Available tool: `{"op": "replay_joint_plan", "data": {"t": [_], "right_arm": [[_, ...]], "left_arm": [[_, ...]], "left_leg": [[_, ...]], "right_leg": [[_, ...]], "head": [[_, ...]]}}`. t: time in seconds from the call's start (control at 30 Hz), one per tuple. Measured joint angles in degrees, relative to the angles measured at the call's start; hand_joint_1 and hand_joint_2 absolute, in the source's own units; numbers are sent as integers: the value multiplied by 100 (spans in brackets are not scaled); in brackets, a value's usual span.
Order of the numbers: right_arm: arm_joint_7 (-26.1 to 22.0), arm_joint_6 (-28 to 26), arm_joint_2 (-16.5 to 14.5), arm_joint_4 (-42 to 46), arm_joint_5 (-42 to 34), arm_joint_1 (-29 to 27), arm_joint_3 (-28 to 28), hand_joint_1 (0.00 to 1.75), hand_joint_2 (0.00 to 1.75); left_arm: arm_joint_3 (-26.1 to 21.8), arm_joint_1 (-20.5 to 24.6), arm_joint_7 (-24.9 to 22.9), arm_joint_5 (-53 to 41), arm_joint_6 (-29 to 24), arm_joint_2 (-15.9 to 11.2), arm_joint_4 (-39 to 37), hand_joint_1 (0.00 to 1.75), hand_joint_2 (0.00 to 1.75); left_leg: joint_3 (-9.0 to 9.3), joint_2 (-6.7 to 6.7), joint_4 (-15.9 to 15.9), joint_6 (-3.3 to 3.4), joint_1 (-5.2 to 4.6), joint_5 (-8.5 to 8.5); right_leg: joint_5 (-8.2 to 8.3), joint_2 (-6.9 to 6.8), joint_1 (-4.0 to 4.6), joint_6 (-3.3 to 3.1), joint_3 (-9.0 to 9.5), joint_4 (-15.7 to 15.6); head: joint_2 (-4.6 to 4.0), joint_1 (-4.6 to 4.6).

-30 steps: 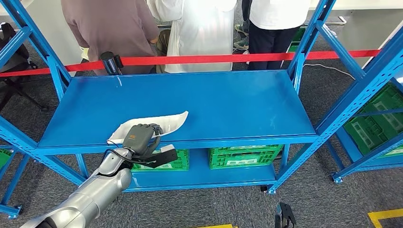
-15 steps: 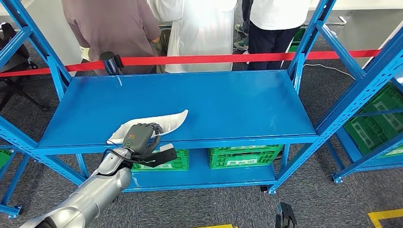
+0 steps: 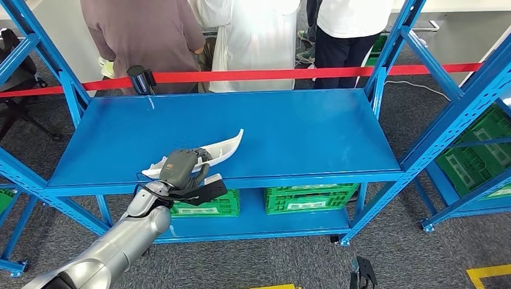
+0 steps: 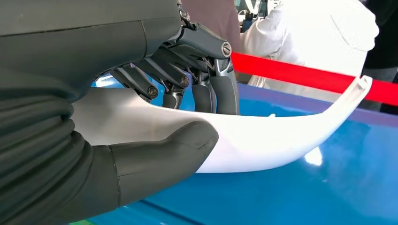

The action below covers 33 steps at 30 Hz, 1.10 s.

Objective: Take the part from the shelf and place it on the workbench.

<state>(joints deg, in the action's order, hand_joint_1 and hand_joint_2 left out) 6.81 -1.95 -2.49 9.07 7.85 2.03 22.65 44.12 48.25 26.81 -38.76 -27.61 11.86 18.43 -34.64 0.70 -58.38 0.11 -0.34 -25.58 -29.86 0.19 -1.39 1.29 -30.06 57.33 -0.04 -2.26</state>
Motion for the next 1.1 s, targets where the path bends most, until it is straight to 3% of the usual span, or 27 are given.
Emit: {"op": "replay_joint_plan", "data": {"t": [0.43,0.93,1.1], "right_arm": [[-7,-3,0,0,12,-3,61,0,0],[-2,-46,-2,0,32,-4,109,0,0],[-4,-67,-2,0,61,-5,142,0,0]], "left_arm": [[-400,273,784,810,-446,75,587,175,175],[-668,401,874,1170,-563,-7,1592,175,175],[-764,398,772,1491,-468,-107,2274,175,175]], "left_leg": [[-3,0,0,0,0,0],[-4,1,1,0,0,0],[-6,1,1,0,0,0]], "right_leg": [[0,0,0,0,-4,0],[0,0,0,0,-4,0],[0,-1,0,0,-4,0]], "head": [[0,0],[0,-1],[0,-1]]}}
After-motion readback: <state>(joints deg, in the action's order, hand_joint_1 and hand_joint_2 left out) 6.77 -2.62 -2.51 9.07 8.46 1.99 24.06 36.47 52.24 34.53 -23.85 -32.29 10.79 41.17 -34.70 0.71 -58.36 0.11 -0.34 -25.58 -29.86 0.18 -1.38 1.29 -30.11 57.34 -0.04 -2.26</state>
